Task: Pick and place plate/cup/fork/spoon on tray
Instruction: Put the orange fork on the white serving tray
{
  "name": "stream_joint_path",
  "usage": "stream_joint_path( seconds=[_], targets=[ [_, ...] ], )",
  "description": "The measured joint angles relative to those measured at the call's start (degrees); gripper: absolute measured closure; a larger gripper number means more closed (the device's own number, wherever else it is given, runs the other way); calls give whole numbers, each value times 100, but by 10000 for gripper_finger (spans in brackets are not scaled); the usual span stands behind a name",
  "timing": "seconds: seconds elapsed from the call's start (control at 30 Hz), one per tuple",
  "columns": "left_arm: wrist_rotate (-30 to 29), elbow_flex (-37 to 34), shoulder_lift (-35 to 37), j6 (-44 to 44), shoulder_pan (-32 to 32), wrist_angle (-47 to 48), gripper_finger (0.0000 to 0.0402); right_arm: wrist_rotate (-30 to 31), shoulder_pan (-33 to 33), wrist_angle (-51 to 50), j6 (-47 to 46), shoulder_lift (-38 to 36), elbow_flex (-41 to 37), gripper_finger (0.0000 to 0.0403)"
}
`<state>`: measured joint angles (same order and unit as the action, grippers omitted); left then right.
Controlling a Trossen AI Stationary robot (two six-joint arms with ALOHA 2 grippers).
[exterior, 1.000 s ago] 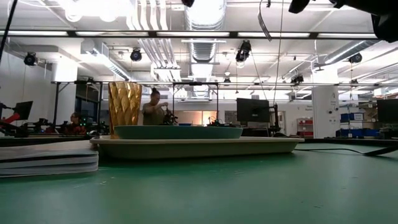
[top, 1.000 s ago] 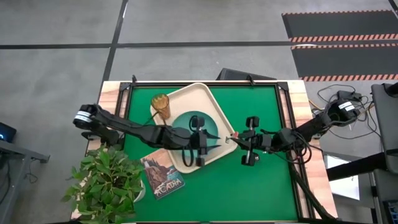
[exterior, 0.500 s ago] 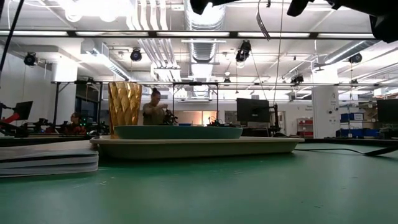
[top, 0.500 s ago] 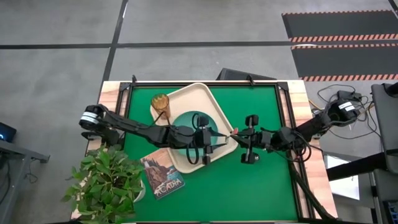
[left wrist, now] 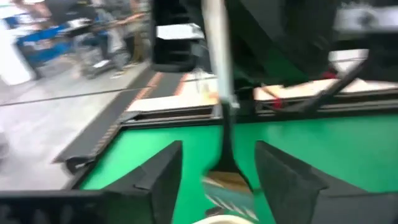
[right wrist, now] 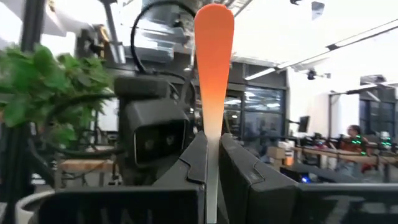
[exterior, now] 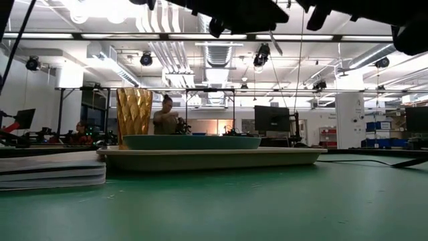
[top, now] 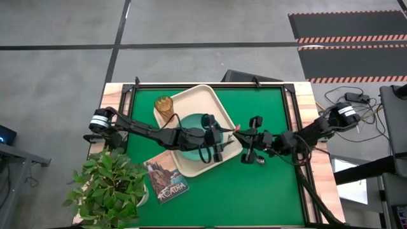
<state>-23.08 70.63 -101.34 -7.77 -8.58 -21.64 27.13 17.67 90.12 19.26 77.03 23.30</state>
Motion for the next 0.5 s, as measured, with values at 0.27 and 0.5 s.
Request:
stream_joint_path(
  seconds=[0.27,0.5],
  targets=[
    [-288,-9,20,4,-2,-28,389,155,-34,-43,68,73,108,389],
    [-242,-14,152,386,-11,557,401,151,-34,-198,-82,-93,108,326]
  ],
)
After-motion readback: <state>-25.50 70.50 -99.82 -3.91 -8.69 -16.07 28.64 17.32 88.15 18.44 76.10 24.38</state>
